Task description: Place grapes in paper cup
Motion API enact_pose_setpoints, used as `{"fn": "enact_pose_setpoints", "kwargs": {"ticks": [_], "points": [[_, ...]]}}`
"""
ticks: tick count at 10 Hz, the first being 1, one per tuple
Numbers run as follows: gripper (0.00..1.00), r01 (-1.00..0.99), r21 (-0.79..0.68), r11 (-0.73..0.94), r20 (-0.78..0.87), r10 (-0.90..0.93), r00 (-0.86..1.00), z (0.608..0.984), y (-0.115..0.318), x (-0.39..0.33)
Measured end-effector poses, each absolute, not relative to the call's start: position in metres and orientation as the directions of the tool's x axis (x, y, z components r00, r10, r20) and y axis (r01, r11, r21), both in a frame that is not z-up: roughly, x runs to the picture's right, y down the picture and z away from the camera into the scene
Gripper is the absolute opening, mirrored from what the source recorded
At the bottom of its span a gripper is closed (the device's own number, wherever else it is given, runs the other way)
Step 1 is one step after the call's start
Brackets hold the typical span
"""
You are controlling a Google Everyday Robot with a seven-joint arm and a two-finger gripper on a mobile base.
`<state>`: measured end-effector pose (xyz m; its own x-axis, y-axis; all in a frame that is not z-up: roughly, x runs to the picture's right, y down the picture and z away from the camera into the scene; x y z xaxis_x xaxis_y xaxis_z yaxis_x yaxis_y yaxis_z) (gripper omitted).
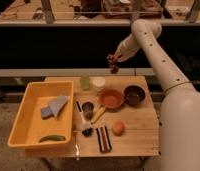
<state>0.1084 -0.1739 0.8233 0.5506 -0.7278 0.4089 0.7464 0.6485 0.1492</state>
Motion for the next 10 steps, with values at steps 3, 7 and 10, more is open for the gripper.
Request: {"fn": "enact_pose_setpoints", "kwargs": {"ticks": [3, 7, 10], "points": [[0.00, 0.756, 0.220, 0.617, 0.420, -0.759, 0.497, 0.808, -0.137, 0.063], [0.00, 0.768, 0.267, 0.583, 0.390, -0.794, 0.467, 0.810, -0.131, 0.039], [0.00, 0.765, 0.263, 0.588, 0.371, -0.793, 0.482, 0.824, -0.146, 0.044]]}}
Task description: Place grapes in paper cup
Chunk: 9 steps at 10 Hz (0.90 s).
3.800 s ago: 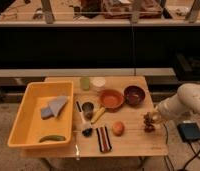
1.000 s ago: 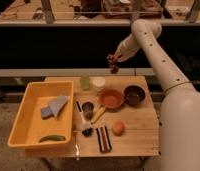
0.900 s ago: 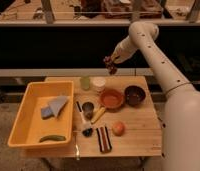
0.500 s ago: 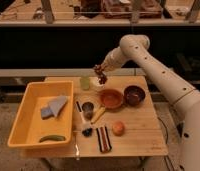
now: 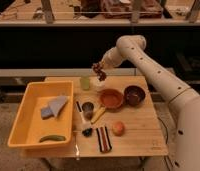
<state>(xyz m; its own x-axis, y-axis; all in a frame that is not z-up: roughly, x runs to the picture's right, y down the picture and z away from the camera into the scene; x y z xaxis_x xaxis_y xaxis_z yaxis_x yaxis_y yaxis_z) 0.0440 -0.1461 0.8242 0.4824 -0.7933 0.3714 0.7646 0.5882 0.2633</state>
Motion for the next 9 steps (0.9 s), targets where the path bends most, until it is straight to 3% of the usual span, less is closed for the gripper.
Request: {"fn": "enact_pose_setpoints", "kwargs": {"ticks": [5, 9], "points": [[0.04, 0.764, 0.254, 0.593, 0.367, -0.790, 0.492, 0.839, -0.149, 0.040], [0.44, 0.760, 0.238, 0.605, 0.367, -0.781, 0.506, 0.846, -0.149, 0.042]]}}
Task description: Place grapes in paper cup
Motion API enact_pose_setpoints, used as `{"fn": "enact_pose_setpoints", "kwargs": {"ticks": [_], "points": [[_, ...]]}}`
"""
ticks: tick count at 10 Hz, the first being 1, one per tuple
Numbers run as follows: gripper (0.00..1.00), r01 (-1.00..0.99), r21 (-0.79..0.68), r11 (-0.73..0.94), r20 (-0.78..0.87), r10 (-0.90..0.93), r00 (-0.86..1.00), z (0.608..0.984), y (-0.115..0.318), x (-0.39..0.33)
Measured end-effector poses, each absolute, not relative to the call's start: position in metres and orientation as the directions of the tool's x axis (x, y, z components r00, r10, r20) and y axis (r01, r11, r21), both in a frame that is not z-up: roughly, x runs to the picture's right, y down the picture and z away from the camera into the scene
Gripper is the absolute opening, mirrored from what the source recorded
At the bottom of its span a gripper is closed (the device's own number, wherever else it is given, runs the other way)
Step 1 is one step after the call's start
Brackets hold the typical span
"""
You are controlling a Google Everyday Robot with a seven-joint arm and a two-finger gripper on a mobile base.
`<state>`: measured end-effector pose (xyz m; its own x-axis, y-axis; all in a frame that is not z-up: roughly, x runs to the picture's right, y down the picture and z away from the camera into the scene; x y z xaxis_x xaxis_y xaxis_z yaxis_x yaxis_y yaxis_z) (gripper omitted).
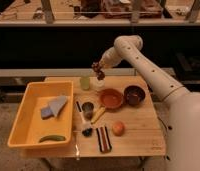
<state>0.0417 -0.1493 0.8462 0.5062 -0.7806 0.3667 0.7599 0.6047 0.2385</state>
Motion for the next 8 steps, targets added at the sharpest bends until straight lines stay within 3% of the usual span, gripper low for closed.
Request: {"fn": "enact_pose_setpoints", "kwargs": {"ticks": [2, 4, 8], "points": [[0.64, 0.759, 0.235, 0.607, 0.364, -0.779, 0.511, 0.8487, -0.1493, 0.0424], [0.77, 0.758, 0.234, 0.609, 0.365, -0.778, 0.511, 0.8506, -0.1486, 0.0414], [0.78, 0.761, 0.236, 0.604, 0.378, -0.779, 0.501, 0.8493, -0.1466, 0.0394]]}}
